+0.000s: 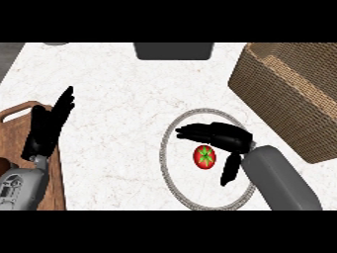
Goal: Pick the tomato from the placemat and place it in the basket
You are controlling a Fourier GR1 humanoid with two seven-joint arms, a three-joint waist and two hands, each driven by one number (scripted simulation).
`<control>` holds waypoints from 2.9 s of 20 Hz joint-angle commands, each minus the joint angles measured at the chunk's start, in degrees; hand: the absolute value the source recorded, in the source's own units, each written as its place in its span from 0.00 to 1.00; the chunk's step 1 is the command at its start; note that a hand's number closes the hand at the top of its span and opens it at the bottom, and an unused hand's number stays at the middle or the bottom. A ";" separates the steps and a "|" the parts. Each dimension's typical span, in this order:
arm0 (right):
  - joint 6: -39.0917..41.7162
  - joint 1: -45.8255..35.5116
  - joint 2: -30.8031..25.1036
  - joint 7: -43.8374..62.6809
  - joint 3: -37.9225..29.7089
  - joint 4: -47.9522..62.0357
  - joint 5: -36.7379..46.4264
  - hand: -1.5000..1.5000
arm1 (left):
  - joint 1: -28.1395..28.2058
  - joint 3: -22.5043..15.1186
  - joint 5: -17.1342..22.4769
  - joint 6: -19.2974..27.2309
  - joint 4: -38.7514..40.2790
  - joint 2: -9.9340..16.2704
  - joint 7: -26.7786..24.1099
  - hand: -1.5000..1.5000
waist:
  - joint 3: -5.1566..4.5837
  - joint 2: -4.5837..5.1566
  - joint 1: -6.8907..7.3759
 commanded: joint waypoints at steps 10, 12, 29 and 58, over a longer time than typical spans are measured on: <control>-14.54 -1.67 2.77 -10.38 -1.23 6.99 8.19 1.00 | 0.83 1.32 -0.37 -1.58 -1.78 -0.94 1.61 0.50 | 0.01 0.03 0.14; -16.99 1.49 1.21 -12.52 -1.33 5.07 8.93 1.00 | 0.35 -0.86 -3.46 1.63 -0.91 -3.74 0.94 0.50 | 0.01 0.01 -0.06; -6.90 18.65 3.65 35.75 2.85 -33.18 20.07 1.00 | 1.74 2.27 -2.17 -0.59 0.40 -0.66 -1.84 0.50 | -0.09 -0.47 -2.12; 20.41 -22.65 -5.94 95.02 -30.91 -65.79 -27.06 1.00 | -2.46 3.85 -0.11 -2.99 -2.45 0.58 3.94 0.50 | -0.08 -0.19 -0.50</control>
